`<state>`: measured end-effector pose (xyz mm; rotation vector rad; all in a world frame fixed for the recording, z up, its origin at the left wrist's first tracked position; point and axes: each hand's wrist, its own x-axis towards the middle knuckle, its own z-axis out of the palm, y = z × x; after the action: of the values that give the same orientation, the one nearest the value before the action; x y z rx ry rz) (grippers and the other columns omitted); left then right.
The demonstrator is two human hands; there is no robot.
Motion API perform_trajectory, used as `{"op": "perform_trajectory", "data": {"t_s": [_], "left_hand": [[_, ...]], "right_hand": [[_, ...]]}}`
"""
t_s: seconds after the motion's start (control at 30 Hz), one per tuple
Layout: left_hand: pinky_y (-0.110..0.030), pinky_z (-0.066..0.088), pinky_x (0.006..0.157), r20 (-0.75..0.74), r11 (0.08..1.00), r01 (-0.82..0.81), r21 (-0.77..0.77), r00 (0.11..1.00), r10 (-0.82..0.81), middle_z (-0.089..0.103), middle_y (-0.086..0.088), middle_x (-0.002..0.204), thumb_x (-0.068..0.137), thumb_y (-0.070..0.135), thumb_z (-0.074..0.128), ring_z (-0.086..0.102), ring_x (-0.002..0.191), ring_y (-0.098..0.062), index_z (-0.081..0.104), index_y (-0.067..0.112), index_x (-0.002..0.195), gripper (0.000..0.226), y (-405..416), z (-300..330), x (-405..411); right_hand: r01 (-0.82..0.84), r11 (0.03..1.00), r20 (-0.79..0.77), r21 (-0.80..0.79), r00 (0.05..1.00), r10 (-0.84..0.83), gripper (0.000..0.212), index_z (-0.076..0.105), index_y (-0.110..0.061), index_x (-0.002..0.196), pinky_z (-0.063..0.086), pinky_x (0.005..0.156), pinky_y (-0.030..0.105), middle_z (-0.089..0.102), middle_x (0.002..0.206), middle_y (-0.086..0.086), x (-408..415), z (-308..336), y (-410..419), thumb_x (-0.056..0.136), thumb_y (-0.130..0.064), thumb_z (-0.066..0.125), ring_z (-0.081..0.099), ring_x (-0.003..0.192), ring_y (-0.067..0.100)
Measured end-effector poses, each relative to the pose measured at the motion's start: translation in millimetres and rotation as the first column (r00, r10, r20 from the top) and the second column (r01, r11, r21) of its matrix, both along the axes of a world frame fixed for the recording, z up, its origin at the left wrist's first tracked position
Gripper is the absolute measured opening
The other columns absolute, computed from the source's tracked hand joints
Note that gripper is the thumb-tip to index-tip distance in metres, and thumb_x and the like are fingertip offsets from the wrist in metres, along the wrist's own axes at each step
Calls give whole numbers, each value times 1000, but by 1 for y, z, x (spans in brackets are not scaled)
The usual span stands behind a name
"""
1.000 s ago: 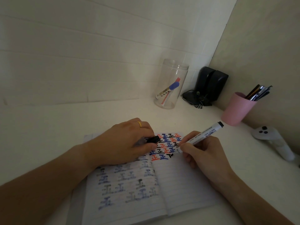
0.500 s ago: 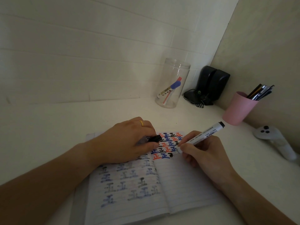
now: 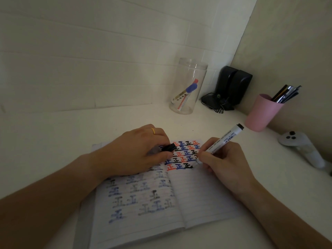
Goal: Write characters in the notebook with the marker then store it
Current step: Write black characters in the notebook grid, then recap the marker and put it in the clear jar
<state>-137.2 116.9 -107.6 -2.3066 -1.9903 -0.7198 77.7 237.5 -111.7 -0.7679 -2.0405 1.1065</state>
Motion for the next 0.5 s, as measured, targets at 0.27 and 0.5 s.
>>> {"op": "perform_trajectory", "data": {"t_s": [0.27,0.5], "left_hand": [[-38,52,86,-5,1000,-7,-5,1000,6,64,13,115,96,51,48,55,104,-9,65,27,113,33,-1,2,1],[-33,49,89,26,999,-37,13,999,37,61,14,116,97,51,48,54,102,-7,62,33,124,35,-1,2,3]], "right_hand": [[-46,994,-156,-99,987,30,13,71,-14,67,43,44,16,63,53,-4,1,0,4,75,-4,71,56,49,7],[-165,927,-464,-337,886,-11,24,78,-7,93,58,57,24,78,81,17,6,7,12,73,-21,79,72,67,21]]}}
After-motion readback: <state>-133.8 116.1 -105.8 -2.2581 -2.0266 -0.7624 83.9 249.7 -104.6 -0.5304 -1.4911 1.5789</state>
